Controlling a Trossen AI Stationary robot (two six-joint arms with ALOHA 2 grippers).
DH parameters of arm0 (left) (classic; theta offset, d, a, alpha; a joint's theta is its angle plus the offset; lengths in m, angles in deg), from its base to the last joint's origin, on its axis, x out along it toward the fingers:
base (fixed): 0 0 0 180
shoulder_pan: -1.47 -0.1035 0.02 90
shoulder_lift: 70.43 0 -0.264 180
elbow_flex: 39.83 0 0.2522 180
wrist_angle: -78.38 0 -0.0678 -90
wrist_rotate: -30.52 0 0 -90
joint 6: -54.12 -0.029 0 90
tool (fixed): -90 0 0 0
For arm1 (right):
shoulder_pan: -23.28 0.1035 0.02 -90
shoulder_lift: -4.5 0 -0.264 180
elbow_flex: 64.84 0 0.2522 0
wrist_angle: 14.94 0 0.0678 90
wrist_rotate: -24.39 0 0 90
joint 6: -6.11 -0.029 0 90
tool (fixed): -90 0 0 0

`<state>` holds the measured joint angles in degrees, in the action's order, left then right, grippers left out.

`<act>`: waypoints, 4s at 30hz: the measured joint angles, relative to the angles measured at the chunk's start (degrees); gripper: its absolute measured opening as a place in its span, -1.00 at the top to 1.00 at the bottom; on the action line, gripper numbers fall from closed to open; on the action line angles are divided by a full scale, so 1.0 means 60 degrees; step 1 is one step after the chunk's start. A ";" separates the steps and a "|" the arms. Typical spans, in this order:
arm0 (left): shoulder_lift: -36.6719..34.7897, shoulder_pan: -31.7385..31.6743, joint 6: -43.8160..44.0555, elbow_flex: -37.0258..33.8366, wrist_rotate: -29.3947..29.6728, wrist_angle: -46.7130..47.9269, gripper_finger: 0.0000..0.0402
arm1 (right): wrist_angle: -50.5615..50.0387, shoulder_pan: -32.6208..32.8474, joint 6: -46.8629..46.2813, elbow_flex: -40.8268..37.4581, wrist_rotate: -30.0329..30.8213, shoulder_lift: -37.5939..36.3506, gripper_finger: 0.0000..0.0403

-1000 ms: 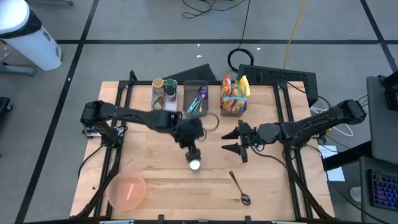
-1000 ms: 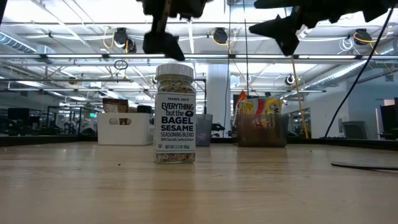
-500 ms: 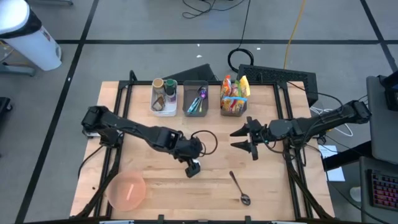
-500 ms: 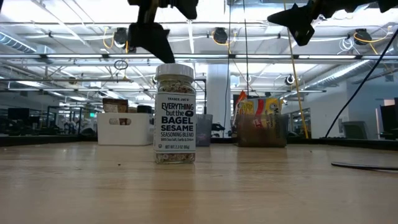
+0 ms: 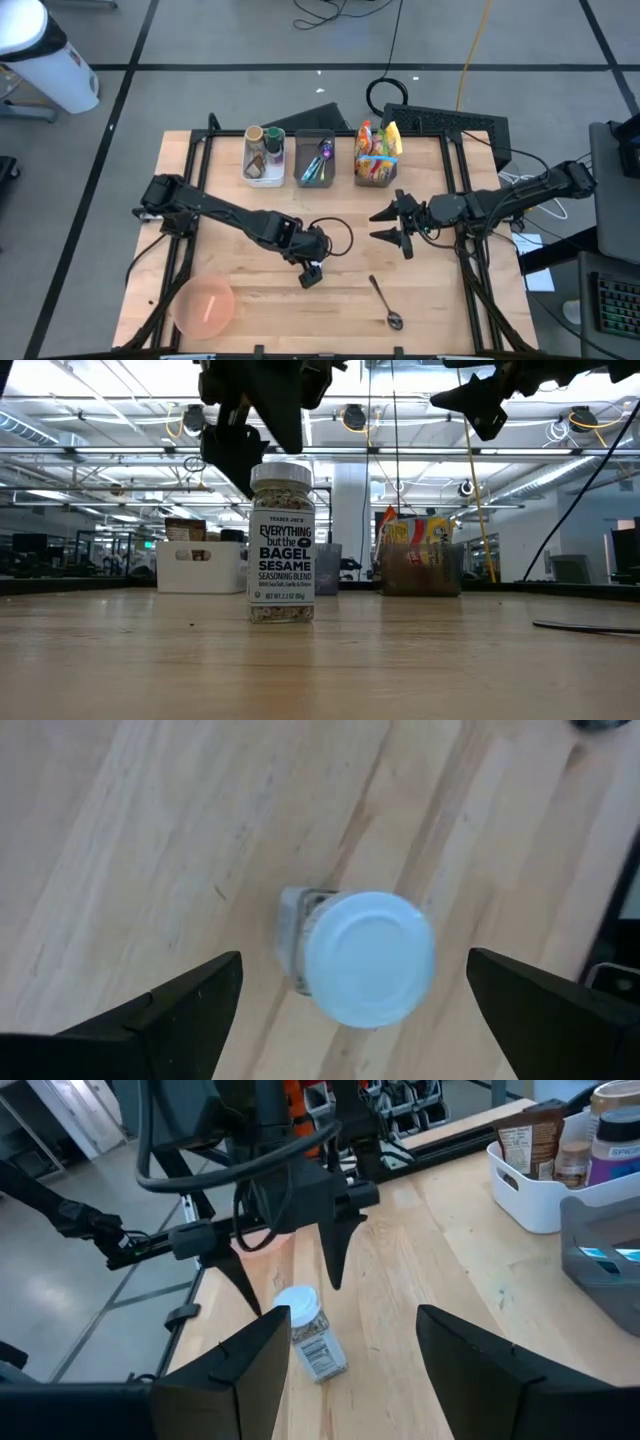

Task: Pick & Place Food Item
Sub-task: Put the white seasoning bottle into the white bin

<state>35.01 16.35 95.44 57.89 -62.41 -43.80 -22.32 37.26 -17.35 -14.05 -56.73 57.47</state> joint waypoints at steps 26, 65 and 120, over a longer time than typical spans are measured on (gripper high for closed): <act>0.0693 -0.0335 -0.0657 0.0007 0.0237 -0.0185 -0.82 | -0.0115 0.0000 0.0017 0.0004 0.0007 0.0000 -0.04; 0.0674 -0.1870 -0.3143 0.5052 0.1663 0.7312 -0.02 | -0.0191 0.0000 0.0137 0.0004 0.0005 -0.0001 -0.04; -0.2137 -0.7547 -0.4796 -0.0016 0.2139 0.4216 -0.02 | -0.0093 -0.1131 -0.1495 0.0007 0.3343 0.0203 -0.04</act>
<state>22.19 -28.93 66.66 57.80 -49.58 -18.50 -22.87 30.48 -26.32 -14.00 -36.67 58.68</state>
